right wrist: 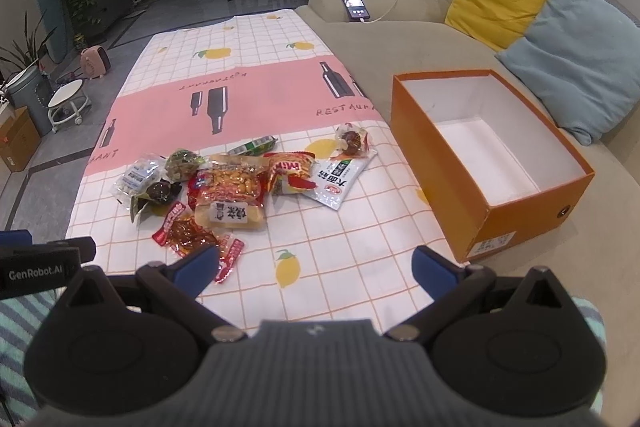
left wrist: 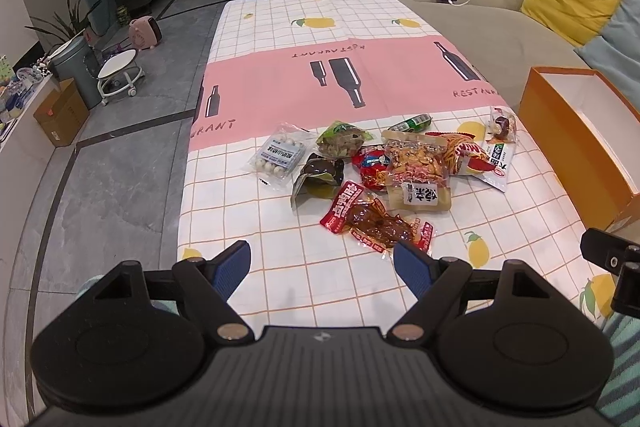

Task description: Organize snacks

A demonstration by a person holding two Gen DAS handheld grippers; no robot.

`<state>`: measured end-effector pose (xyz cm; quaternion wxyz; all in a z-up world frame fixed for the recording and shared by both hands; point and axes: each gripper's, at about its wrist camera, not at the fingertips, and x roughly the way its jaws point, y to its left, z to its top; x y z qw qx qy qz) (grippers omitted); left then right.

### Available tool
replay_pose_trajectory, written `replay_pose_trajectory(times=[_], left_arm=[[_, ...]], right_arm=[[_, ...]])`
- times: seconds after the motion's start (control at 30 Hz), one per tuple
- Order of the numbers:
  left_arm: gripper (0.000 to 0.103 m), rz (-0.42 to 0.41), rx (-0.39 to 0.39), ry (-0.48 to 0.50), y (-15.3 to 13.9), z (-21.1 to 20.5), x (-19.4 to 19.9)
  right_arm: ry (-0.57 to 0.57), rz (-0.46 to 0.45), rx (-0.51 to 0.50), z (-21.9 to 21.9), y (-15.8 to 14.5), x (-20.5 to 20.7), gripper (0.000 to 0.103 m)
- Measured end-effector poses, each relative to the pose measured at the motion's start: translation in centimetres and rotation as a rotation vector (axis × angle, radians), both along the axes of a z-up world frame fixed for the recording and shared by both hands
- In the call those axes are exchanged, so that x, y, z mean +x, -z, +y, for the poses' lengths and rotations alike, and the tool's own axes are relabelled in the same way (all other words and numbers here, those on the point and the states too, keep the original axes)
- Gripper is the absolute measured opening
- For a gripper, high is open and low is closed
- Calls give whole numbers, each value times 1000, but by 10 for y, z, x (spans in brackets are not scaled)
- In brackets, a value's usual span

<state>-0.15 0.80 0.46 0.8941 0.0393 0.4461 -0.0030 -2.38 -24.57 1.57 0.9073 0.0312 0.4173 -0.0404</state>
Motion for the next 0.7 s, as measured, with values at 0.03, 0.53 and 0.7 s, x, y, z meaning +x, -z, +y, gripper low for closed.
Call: replay_pose_trajectory(times=[0.03,0.53,0.7], left_arm=[[95,1,0,-1,0,0,0],[95,2,-1,-23,1,3,-1],[95,2,0,-25,1,3,-1]], right_arm=[[-1,0,0,0,0,0,99],[-20,-15,7,1,-1,1,99],[-23,-16,8,2,-1,1,99]])
